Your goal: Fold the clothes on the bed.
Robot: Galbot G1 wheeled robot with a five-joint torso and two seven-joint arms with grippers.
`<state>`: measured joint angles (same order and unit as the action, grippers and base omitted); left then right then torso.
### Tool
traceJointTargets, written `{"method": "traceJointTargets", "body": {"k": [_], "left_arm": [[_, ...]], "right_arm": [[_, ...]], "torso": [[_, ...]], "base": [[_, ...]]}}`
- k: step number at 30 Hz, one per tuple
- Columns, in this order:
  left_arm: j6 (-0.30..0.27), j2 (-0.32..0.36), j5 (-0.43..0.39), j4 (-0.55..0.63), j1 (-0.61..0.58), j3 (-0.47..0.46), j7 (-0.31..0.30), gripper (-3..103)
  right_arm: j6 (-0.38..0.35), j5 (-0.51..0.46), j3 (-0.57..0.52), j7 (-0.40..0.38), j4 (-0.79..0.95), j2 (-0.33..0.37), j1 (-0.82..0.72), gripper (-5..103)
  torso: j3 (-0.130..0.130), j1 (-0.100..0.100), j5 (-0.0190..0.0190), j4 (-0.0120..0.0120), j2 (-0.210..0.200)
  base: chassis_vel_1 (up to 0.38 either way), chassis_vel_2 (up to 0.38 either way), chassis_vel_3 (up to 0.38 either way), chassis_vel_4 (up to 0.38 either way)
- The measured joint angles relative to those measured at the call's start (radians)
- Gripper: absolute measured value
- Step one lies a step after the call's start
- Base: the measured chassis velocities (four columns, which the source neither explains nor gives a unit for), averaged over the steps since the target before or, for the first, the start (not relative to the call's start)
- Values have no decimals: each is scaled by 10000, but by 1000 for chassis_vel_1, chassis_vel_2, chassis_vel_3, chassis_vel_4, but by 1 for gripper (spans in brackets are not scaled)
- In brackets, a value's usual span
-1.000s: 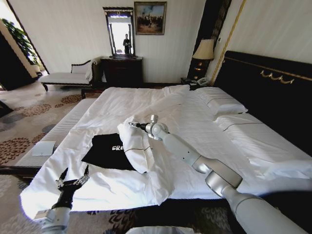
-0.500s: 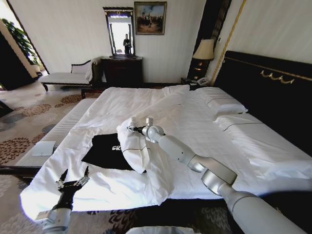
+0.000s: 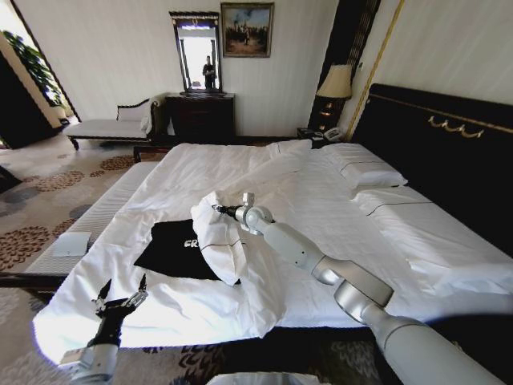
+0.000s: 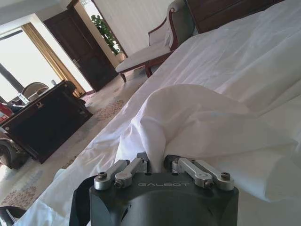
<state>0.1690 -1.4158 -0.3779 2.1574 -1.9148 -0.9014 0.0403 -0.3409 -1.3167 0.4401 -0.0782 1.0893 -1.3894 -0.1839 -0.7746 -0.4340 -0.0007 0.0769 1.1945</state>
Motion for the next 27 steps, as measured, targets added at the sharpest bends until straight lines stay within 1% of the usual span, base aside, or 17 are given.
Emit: {"method": "traceJointTargets", "body": {"k": [3,4,5,6,8,10,13,14,15,16,19,20,21,22,24,26,27], "left_arm": [[25,-17,16,12,-28,-7,-12,100],[25,-17,16,12,-28,-7,-12,100],[26,-17,16,23,-30,-10,-16,100],[26,-16,16,63,-32,-12,-22,100],[23,11,10,104,-9,-2,-29,100],[21,17,9,110,-1,5,-29,100],[-28,69,-8,114,118,121,-39,100],[-28,69,-8,114,118,121,-39,100],[-30,73,-12,114,136,146,-40,100],[-40,96,-19,112,172,213,-45,100],[-43,160,-38,69,225,321,-48,100],[-43,160,-38,69,225,321,-48,100],[-42,173,-44,58,240,340,-52,100],[-42,204,-58,31,276,398,-55,100],[-41,230,-66,8,354,513,-59,100],[-42,232,-66,5,372,536,-71,100],[-42,233,-56,3,438,647,-66,100]], "right_arm": [[268,113,-90,412,171,115,-83,8],[268,113,-90,412,171,115,-83,8],[380,134,-133,554,243,174,-121,3],[617,150,-281,895,457,329,-230,1],[969,108,-630,1206,918,588,-464,0],[1051,78,-739,1244,1070,664,-543,0],[1552,-206,-1653,1358,2482,1425,-1345,0],[1552,-206,-1653,1358,2482,1425,-1345,0],[1617,-240,-1845,1394,2751,1621,-1540,0],[1769,-360,-2398,1474,3412,2311,-2126,0],[2001,-456,-3743,1513,4718,3560,-3275,0],[2001,-456,-3743,1513,4718,3560,-3275,0],[2033,-457,-4054,1514,4979,3758,-3525,0],[2090,-457,-4806,1510,5625,4118,-4114,0],[2196,-397,-6151,1487,6599,4428,-5293,0],[2235,-382,-6414,1451,6784,4476,-5585,0],[2396,-341,-7104,1358,7356,4590,-6519,0]], "torso": [[0,0,0,-3,0],[0,0,0,-3,0],[0,0,-1,-3,0],[0,0,0,-3,0],[0,0,0,-3,0],[-1,0,1,-2,0],[0,-1,2,-4,0],[0,-1,2,-4,0],[0,0,2,-6,0],[0,0,4,-4,0],[0,0,5,5,-1],[0,0,5,5,-1],[0,0,5,5,0],[0,0,9,6,-1],[2,0,2,1,0],[1,0,2,3,1],[2,1,3,3,0]], "base": [[0,0,0,0],[0,0,0,0],[0,0,0,0],[0,0,0,0],[0,0,0,0],[0,0,0,0],[0,0,0,0],[0,0,0,0],[0,0,0,0],[0,0,0,0],[0,0,0,0],[0,0,0,0],[0,0,0,0],[0,0,0,0],[0,0,0,0],[0,0,0,0],[0,0,0,0]]}}
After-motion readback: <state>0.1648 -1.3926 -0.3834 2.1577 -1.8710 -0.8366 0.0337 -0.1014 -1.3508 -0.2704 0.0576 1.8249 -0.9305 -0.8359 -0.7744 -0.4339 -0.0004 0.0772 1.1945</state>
